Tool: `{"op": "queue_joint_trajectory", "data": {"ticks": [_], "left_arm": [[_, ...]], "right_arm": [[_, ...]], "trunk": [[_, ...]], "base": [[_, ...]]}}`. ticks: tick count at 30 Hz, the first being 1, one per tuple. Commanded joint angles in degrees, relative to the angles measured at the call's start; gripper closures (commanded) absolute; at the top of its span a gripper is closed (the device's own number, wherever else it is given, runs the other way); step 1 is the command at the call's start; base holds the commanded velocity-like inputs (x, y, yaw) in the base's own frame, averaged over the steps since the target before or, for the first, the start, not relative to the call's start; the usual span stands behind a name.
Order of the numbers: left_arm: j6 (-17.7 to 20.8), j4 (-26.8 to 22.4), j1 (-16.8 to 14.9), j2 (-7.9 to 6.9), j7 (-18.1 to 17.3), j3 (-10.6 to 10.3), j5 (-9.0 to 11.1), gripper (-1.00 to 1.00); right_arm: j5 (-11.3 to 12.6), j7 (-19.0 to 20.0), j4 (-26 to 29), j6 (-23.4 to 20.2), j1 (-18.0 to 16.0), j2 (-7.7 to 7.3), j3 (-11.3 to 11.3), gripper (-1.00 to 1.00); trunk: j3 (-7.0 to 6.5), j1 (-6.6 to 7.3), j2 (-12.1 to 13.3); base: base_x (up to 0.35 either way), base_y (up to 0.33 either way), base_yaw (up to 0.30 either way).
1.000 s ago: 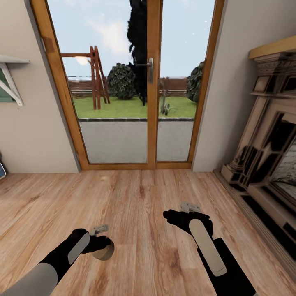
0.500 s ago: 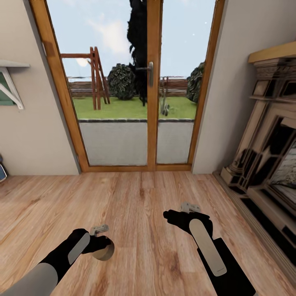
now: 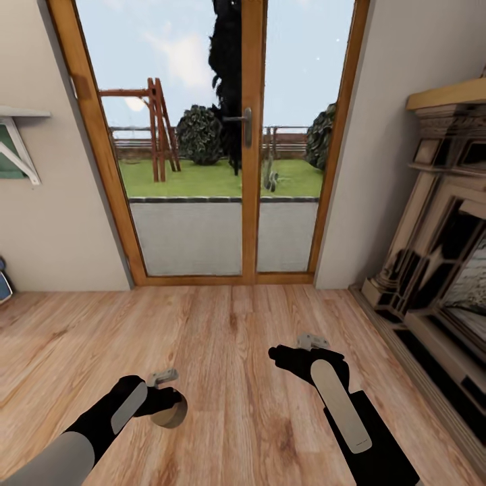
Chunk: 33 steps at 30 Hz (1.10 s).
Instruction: Place each of the two pumpkins and all three candles from the living room inside a cabinet in the living room (use any cabinet), then make sure every cabinet is closed, and position the cauldron so it is next to a table in the living room.
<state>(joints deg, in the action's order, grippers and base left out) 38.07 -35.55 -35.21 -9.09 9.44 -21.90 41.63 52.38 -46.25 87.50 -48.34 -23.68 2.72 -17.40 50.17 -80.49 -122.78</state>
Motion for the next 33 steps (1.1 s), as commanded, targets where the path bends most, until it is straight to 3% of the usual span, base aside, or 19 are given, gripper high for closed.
{"op": "queue_joint_trajectory", "data": {"ticks": [1, 33], "left_arm": [[0.1, -0.1, 0.0, -0.07, 0.5, -0.4, 0.5, 1.00], [0.1, 0.0, 0.0, -0.05, 0.5, -0.4, 0.4, 1.00]], "right_arm": [[0.5, -0.6, 0.1, -0.1, -0.1, 0.01, 0.0, -1.00], [0.5, -0.6, -0.4, 0.2, -0.1, 0.01, 0.1, -1.00]], "trunk": [[-0.13, 0.23, 0.4], [-5.87, 7.26, 13.2]], "base": [[0.000, 0.000, 0.000], [0.000, 0.000, 0.000]]}}
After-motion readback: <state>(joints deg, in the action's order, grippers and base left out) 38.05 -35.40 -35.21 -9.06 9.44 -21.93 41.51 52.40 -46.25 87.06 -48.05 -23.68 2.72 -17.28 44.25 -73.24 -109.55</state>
